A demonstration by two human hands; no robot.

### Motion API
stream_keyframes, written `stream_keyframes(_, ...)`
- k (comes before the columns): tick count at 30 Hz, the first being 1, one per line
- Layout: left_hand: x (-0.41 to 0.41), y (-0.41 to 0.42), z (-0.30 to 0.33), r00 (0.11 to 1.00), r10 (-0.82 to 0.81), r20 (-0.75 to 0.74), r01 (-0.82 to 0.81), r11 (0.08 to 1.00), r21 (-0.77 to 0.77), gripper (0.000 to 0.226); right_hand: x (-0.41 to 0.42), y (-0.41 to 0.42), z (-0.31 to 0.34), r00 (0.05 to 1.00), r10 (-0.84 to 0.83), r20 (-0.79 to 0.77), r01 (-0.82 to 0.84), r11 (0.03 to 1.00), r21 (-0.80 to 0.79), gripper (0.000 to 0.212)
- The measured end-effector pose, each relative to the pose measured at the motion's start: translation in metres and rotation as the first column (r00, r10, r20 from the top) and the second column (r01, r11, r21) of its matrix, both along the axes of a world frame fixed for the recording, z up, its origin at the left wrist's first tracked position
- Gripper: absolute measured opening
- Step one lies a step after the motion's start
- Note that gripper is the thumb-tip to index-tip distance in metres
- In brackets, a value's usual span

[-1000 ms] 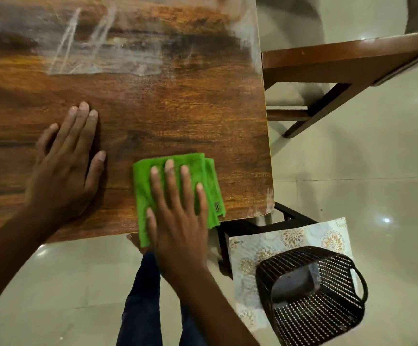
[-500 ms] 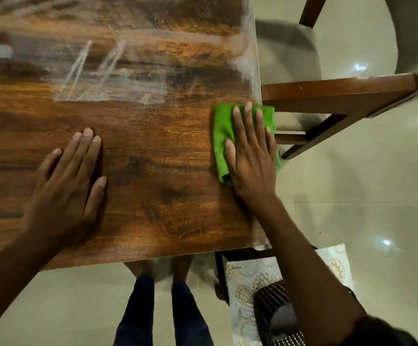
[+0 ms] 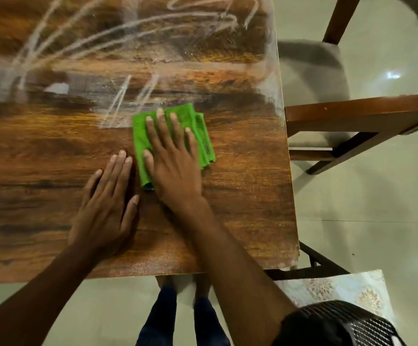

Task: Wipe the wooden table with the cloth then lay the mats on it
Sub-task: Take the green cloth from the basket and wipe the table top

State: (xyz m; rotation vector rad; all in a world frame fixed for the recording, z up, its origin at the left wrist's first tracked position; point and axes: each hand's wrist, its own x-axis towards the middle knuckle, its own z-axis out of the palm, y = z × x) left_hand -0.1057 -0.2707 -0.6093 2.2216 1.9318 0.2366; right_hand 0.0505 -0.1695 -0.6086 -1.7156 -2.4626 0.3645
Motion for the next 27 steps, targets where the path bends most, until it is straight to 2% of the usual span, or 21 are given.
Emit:
stream_keyframes(6, -0.005, -0.005, -0.007, 0.982, 0.185, 0.028, -0.186, 0.982, 0.036, 0.079, -0.068, 0.029, 0.005, 0.961, 0.265, 0.084, -0.269, 0.963, 0.036, 0.063)
stream_keyframes(9, -0.004, -0.005, -0.006, 0.980, 0.197, 0.010, -0.197, 0.979, 0.046, 0.080, -0.061, 0.038, 0.005, 0.955, 0.289, 0.068, -0.292, 0.956, 0.040, 0.062)
stream_keyframes(14, -0.005, -0.006, -0.003, 0.985, 0.171, 0.007, -0.172, 0.984, 0.045, 0.079, 0.003, 0.044, 0.003, 0.998, -0.053, -0.017, 0.054, 0.998, 0.017, 0.063)
stream_keyframes(17, -0.009, -0.006, -0.004, 0.987, 0.159, 0.005, -0.159, 0.987, 0.030, 0.079, 0.063, 0.043, 0.002, 0.972, -0.236, 0.006, 0.235, 0.970, 0.057, 0.063)
stream_keyframes(21, -0.009, -0.005, -0.003, 0.987, 0.161, -0.019, -0.161, 0.987, 0.006, 0.079, 0.115, 0.043, 0.009, 0.892, -0.451, -0.026, 0.451, 0.892, 0.024, 0.063)
stream_keyframes(24, -0.008, -0.004, -0.002, 0.985, 0.161, -0.065, -0.163, 0.986, -0.022, 0.079, 0.099, 0.049, 0.013, 0.838, -0.544, -0.047, 0.545, 0.838, 0.009, 0.063)
stream_keyframes(27, -0.008, -0.004, -0.001, 0.983, 0.159, -0.094, -0.162, 0.987, -0.024, 0.079, 0.052, 0.055, 0.012, 0.866, -0.497, -0.049, 0.498, 0.867, 0.003, 0.068)
